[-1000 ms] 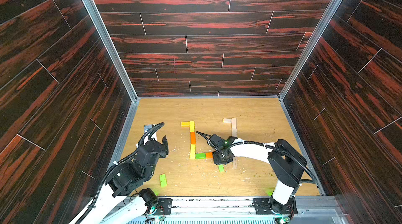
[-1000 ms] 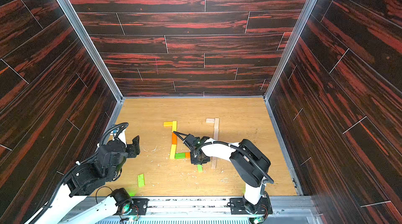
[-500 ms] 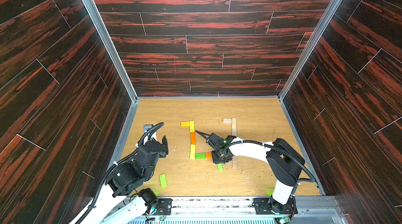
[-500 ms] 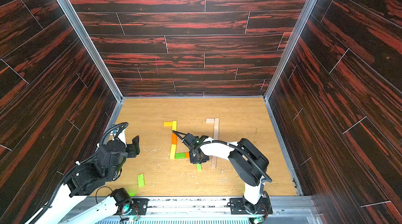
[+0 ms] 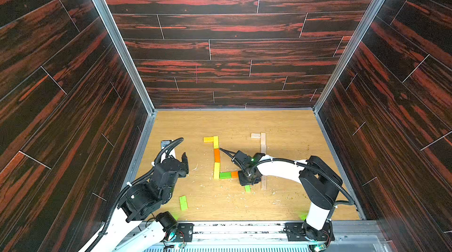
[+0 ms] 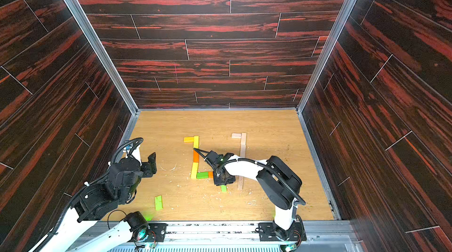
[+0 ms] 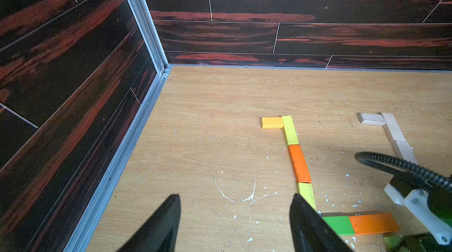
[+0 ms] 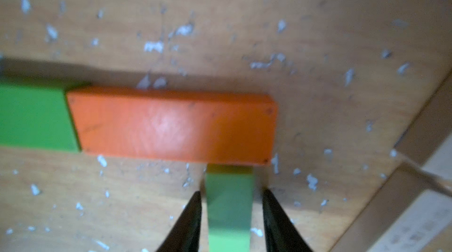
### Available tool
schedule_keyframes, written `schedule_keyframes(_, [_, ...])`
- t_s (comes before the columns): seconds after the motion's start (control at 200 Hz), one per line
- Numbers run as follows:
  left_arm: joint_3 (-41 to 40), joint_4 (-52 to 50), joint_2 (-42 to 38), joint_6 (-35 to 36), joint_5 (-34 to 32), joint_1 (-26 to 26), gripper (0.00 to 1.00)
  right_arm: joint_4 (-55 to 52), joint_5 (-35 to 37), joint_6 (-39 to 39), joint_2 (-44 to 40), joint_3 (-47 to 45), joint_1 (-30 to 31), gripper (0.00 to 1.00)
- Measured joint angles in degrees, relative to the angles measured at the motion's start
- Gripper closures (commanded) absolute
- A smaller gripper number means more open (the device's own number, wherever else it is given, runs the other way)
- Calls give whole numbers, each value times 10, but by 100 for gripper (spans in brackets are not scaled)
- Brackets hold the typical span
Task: Assemble a giraffe with building blocks
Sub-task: Assemble the building block at the center of the board.
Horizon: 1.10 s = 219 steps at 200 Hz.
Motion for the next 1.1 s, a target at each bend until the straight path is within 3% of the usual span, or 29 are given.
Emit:
schedule_keyframes(0.416, [0, 0, 0, 2, 0, 0, 27, -2, -1, 7, 0, -2, 5, 74])
schedule_keyframes(1.097, [0, 0, 0, 6, 0, 0, 27, -2, 3, 0, 0, -2, -7, 76])
